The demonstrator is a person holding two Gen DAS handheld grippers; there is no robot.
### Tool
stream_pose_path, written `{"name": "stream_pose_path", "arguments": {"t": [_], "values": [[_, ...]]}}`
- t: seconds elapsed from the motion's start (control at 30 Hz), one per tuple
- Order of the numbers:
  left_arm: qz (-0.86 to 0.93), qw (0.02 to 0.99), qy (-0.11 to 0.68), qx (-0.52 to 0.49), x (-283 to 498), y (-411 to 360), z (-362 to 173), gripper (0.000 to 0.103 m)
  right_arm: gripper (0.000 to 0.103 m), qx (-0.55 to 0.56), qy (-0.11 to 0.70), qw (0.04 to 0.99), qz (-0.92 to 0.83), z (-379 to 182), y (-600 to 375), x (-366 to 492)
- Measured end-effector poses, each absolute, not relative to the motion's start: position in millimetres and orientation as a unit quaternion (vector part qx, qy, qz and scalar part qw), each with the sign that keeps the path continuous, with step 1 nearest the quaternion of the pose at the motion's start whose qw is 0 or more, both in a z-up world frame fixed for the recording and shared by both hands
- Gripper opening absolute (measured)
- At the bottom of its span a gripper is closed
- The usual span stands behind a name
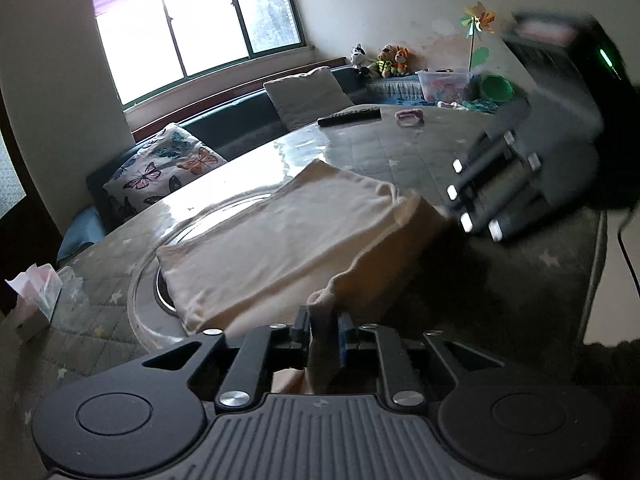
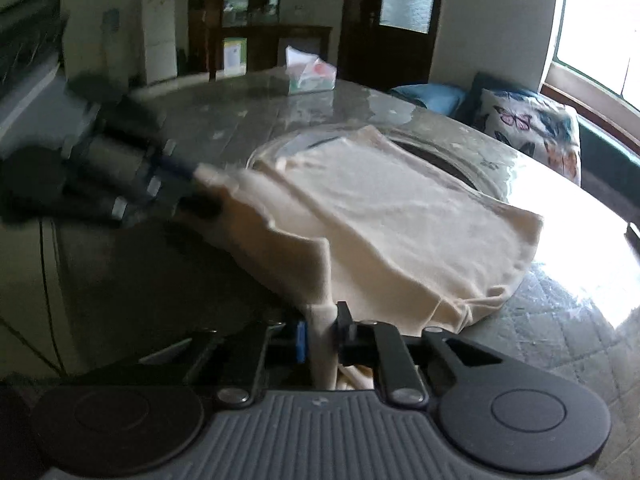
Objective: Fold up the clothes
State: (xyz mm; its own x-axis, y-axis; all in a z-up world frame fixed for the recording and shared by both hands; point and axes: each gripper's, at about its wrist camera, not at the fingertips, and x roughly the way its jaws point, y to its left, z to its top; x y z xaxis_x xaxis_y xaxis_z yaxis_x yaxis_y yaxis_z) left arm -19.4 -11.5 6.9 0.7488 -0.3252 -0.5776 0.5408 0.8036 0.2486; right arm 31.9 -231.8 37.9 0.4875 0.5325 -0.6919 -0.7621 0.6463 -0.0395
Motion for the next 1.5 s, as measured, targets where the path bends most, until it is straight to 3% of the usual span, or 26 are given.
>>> {"name": "stream_pose_path", "arguments": {"t": [0.07,0.13,0.2,0.43,0.57,0.7,0.77,1.0,1.37,1.5], "values": [[-0.233,0.912,0.262,0.213,-26.4,-10.3,2.9,0.036,0.010,-0.160,0.333,0.846,0.384,44.1,-234.1,35.8],[-0.228,0.912,0.258,0.225,-32.0,-9.6,-1.5,0.037,0.010,-0.145,0.335,0.848,0.384,51.2,-236.0,41.4],[-0.218,0.911,0.252,0.240,-35.5,-10.0,-6.6,0.047,0.010,-0.137,0.335,0.850,0.383,56.1,-235.9,44.7],[-0.182,0.909,0.233,0.293,-35.2,-13.4,-22.5,0.047,0.010,-0.132,0.332,0.855,0.377,67.2,-231.0,54.6],[-0.182,0.906,0.226,0.308,-35.7,-11.9,-25.2,0.034,0.010,-0.136,0.331,0.857,0.369,64.9,-229.9,55.0],[-0.193,0.903,0.230,0.306,-37.7,-6.8,-24.2,0.013,0.009,-0.136,0.330,0.860,0.366,61.4,-230.6,51.2],[-0.197,0.904,0.233,0.299,-37.5,-3.6,-22.2,0.010,0.008,-0.135,0.329,0.860,0.365,59.6,-231.0,48.9],[-0.194,0.918,0.223,0.265,-47.8,1.5,4.0,0.008,0.007,-0.128,0.310,0.867,0.369,69.3,-237.4,30.5],[-0.222,0.928,0.194,0.229,-136.5,4.3,72.9,0.008,0.007,-0.125,0.271,0.864,0.406,116.6,-268.1,-55.3],[-0.227,0.927,0.189,0.230,-129.8,3.6,79.0,0.008,0.007,-0.126,0.270,0.864,0.405,124.2,-270.9,-61.0]]}}
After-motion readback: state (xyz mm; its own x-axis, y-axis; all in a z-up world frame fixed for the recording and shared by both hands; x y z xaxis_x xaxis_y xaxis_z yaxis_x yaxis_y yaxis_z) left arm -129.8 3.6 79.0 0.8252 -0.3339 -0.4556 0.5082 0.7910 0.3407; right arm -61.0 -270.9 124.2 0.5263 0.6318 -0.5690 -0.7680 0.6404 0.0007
